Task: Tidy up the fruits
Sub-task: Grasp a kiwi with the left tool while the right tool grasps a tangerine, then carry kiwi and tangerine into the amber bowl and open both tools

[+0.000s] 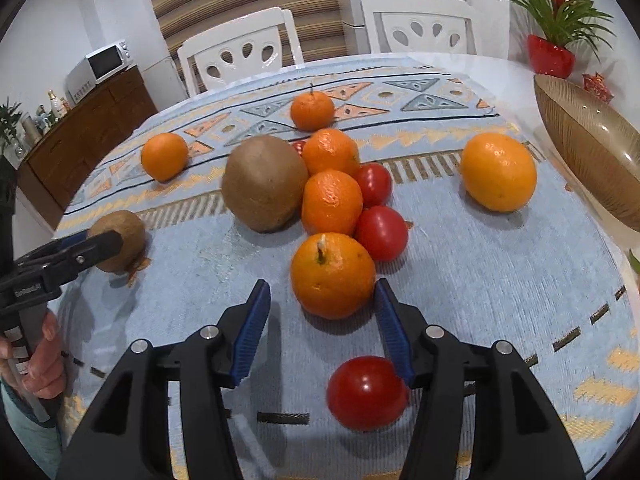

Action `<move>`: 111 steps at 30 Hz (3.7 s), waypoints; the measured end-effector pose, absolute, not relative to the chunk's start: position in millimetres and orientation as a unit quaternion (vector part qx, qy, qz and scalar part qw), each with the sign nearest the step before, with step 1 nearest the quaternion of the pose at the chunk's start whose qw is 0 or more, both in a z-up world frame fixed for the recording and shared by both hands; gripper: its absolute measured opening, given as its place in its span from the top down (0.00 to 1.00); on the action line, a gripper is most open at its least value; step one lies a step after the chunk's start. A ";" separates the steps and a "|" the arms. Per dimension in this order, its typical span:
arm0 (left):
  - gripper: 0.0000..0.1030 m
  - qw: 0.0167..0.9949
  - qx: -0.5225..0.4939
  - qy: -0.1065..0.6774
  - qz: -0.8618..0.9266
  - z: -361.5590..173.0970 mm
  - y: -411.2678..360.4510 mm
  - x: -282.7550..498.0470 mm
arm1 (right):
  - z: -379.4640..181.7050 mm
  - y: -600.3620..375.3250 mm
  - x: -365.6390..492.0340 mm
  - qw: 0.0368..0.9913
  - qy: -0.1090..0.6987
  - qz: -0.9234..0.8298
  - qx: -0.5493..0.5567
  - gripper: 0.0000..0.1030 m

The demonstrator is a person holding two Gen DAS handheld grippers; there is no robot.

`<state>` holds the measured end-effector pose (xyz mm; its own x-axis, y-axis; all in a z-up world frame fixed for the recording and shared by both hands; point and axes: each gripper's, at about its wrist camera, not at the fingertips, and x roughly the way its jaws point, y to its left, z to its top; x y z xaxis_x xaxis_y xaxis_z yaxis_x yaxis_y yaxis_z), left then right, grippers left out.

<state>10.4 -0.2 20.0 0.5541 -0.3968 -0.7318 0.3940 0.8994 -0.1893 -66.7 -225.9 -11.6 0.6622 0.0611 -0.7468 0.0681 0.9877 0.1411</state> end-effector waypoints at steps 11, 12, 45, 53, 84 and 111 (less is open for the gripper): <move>0.18 0.878 0.015 0.424 -0.223 16.0 -6.7 11.0 | -8.9 -218.3 -70.7 0.920 0.389 -0.039 0.043 0.48; 0.20 0.877 0.017 0.427 -0.222 14.8 -7.4 11.5 | -9.0 -219.0 -70.8 0.920 0.388 -0.040 0.044 0.49; 0.44 0.880 0.041 0.425 -0.209 12.0 -13.9 7.9 | -8.4 -219.9 -71.0 0.921 0.385 -0.033 0.050 0.61; 0.45 0.887 0.011 0.416 -0.202 34.2 -14.6 -2.7 | 4.2 -227.2 -87.5 0.933 0.352 0.011 0.076 0.62; 0.45 0.796 0.129 0.401 -0.434 101.3 -414.0 10.0 | 56.2 -521.8 -100.6 0.881 0.363 -0.242 0.183 0.62; 0.29 0.805 0.125 0.389 -0.430 111.2 -371.5 -15.7 | 76.0 -502.3 -131.2 0.887 0.359 -0.221 0.191 0.58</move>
<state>-15.7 -371.5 111.2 0.3284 -0.5945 -0.7340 0.7895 0.5993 -0.1322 -131.2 -502.3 76.0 0.6449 -0.2553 -0.7204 0.5295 0.8289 0.1803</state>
